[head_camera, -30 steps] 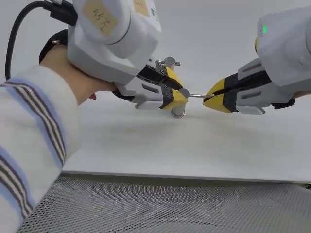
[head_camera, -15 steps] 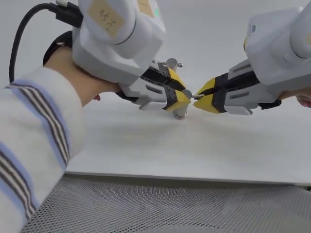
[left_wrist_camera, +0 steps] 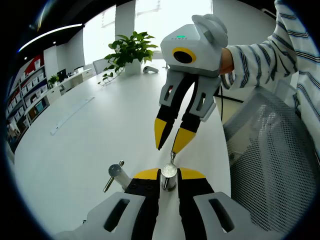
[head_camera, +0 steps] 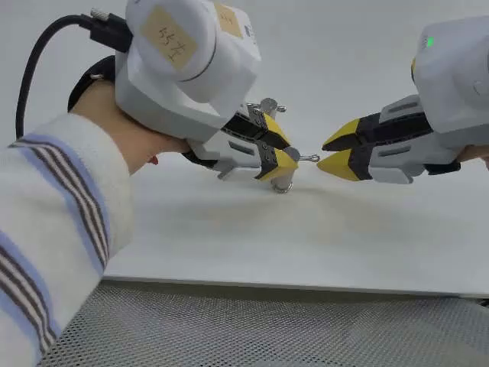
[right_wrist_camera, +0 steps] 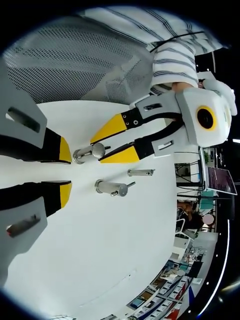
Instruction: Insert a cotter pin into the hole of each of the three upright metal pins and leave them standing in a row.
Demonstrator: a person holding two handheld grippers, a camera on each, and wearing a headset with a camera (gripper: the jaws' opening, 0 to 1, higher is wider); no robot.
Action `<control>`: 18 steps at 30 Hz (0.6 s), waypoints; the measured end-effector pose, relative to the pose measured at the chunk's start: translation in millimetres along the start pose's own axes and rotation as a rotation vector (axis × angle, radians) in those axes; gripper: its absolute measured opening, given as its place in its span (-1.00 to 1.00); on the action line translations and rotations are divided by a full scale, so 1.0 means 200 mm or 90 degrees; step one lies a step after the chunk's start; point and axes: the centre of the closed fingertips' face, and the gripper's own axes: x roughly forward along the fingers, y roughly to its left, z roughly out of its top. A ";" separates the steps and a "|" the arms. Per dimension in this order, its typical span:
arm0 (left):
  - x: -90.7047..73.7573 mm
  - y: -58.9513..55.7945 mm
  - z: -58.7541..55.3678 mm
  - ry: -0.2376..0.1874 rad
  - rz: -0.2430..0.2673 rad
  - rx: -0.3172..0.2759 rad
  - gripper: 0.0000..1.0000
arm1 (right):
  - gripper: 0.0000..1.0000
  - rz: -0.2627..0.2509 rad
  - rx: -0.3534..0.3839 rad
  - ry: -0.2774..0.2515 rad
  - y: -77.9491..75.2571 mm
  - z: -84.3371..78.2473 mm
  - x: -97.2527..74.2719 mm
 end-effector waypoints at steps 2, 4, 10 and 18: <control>0.00 0.00 0.00 0.000 0.000 0.001 -0.81 | -0.83 -0.004 0.004 0.004 -0.01 0.00 0.01; 0.00 0.00 0.00 0.001 0.000 0.001 -0.81 | -0.84 -0.006 0.005 0.002 -0.01 0.00 0.01; 0.01 0.01 0.00 0.001 0.002 -0.001 -0.81 | -0.83 -0.001 0.008 -0.005 0.01 0.03 0.02; 0.01 0.02 -0.01 0.000 0.007 -0.002 -0.81 | -0.80 0.001 0.006 -0.008 0.03 0.05 0.04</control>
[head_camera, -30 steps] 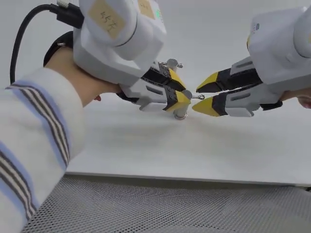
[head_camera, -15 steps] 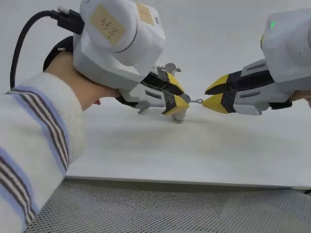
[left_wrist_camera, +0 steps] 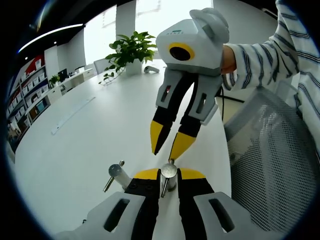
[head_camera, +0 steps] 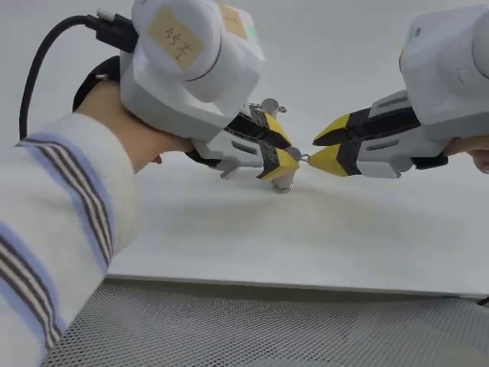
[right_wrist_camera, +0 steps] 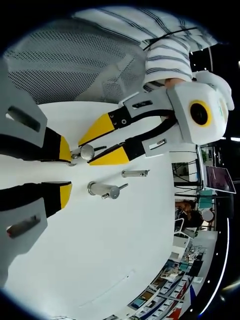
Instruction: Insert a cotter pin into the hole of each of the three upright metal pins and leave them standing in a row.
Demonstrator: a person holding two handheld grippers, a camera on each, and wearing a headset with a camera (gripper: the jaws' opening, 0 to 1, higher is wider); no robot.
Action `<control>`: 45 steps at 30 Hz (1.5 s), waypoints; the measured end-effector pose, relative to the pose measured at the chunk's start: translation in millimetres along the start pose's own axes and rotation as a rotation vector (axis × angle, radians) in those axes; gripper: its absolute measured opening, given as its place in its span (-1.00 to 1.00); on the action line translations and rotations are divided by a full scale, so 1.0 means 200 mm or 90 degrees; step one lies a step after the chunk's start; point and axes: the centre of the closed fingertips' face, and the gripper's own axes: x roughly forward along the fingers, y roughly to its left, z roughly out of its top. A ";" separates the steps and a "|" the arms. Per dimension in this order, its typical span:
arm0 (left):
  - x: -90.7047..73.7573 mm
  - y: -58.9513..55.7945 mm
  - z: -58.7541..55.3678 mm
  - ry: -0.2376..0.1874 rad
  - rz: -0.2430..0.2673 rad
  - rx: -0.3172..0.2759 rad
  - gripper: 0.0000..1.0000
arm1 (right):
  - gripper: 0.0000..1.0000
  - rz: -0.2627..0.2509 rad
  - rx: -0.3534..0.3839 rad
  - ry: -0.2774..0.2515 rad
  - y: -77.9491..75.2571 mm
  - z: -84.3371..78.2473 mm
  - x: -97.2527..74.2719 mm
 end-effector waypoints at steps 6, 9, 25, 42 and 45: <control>0.01 0.00 0.00 -0.002 -0.006 -0.008 -0.81 | -0.70 0.001 -0.002 -0.001 0.00 -0.01 -0.01; 0.00 0.00 0.00 -0.005 -0.008 0.000 -0.81 | -0.63 0.005 -0.007 0.002 0.02 -0.03 0.00; -0.12 -0.07 0.03 -0.083 -0.031 -0.081 -0.31 | -0.60 0.059 -0.003 -0.075 0.12 0.03 0.11; -0.15 -0.09 0.02 -0.118 -0.001 -0.090 0.88 | -0.58 0.069 0.019 -0.111 0.13 0.03 0.19; -0.15 -0.10 0.02 -0.116 0.000 -0.092 0.91 | -0.56 0.072 0.027 -0.115 0.14 0.02 0.20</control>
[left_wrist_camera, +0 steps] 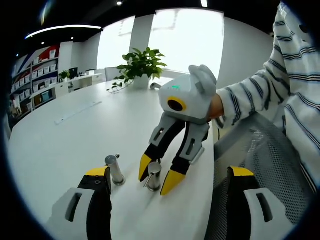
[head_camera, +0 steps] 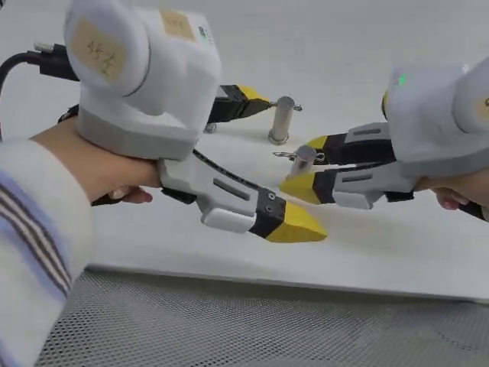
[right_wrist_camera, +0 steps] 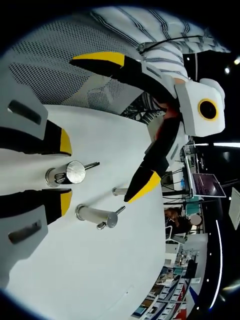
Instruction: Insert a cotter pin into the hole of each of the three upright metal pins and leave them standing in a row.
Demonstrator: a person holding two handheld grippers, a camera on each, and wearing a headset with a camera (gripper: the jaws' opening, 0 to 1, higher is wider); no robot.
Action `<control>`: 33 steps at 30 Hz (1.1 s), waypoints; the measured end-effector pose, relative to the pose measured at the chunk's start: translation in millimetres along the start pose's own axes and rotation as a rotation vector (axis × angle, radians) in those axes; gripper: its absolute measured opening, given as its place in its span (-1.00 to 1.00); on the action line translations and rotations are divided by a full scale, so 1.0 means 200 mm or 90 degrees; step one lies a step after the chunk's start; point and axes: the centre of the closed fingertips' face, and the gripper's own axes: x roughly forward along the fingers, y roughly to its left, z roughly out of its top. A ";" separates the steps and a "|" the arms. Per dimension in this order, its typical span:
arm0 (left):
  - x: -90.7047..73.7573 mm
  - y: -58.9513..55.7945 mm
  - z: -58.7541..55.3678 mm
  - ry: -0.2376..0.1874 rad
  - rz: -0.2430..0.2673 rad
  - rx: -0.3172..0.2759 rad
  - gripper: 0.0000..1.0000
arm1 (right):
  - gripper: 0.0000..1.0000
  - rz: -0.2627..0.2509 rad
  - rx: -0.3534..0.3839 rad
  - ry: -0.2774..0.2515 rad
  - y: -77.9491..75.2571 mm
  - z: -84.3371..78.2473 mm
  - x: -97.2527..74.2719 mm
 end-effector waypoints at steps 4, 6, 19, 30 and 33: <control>0.01 0.00 0.00 -0.001 0.013 -0.015 0.97 | -0.55 0.003 0.008 -0.009 0.00 -0.01 0.01; 0.01 0.00 -0.01 -0.002 0.018 -0.019 0.97 | -0.55 0.005 0.010 -0.013 0.01 -0.01 0.02; 0.01 0.01 -0.02 -0.003 0.023 -0.044 0.97 | -0.70 -0.003 0.002 -0.027 0.00 -0.01 0.04; 0.00 0.03 -0.04 0.008 0.035 -0.051 0.97 | -0.82 -0.009 -0.069 -0.025 -0.01 0.00 0.03; -0.01 0.05 -0.04 0.006 0.039 -0.050 0.97 | -0.82 -0.014 -0.068 -0.024 -0.02 -0.02 0.01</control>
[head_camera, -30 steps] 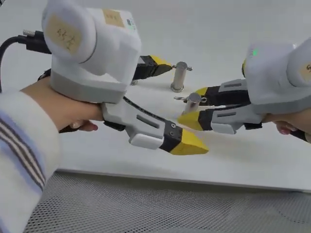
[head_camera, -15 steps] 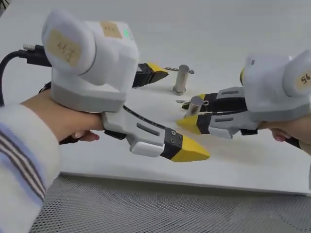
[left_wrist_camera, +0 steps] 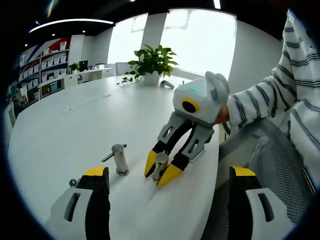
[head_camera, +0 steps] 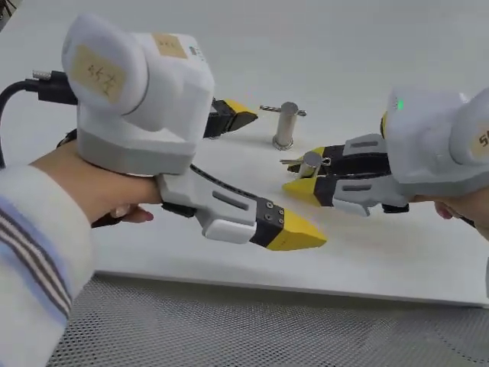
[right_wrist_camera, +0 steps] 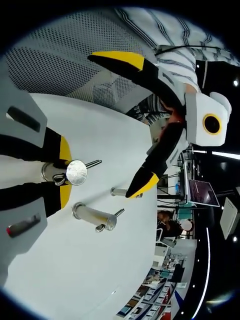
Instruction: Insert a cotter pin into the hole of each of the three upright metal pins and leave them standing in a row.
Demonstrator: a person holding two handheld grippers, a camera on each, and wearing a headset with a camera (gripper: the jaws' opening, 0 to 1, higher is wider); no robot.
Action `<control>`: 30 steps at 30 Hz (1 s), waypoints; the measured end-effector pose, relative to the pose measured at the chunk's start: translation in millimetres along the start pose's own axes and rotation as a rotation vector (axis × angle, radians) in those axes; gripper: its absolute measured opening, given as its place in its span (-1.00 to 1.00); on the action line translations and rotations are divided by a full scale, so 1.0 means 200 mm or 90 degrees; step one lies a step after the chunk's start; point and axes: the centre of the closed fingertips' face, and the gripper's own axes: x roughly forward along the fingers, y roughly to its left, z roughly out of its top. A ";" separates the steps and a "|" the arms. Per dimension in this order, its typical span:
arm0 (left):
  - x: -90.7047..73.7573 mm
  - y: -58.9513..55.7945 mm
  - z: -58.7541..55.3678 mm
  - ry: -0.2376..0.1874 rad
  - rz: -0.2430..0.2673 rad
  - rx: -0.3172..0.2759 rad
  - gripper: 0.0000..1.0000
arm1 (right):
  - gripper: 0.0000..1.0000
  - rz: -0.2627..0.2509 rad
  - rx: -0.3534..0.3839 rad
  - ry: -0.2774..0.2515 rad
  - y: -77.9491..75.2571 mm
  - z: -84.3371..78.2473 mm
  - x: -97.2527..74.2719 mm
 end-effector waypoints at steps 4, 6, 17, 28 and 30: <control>-0.01 0.00 0.00 0.003 0.000 -0.002 0.97 | -0.82 -0.010 -0.007 0.015 -0.03 -0.03 -0.05; -0.01 0.01 -0.01 0.007 0.000 0.000 0.97 | -0.82 -0.018 -0.003 0.018 -0.06 -0.05 -0.08; -0.01 -0.04 0.00 0.019 0.007 -0.007 0.94 | -0.82 -0.082 0.047 0.015 -0.34 -0.12 -0.27; -0.04 -0.06 -0.02 0.023 -0.005 -0.023 0.94 | -0.82 -0.079 0.040 0.023 -0.44 -0.18 -0.31; -0.04 -0.06 -0.02 0.028 -0.006 -0.022 0.93 | -0.82 -0.081 0.041 0.022 -0.45 -0.18 -0.31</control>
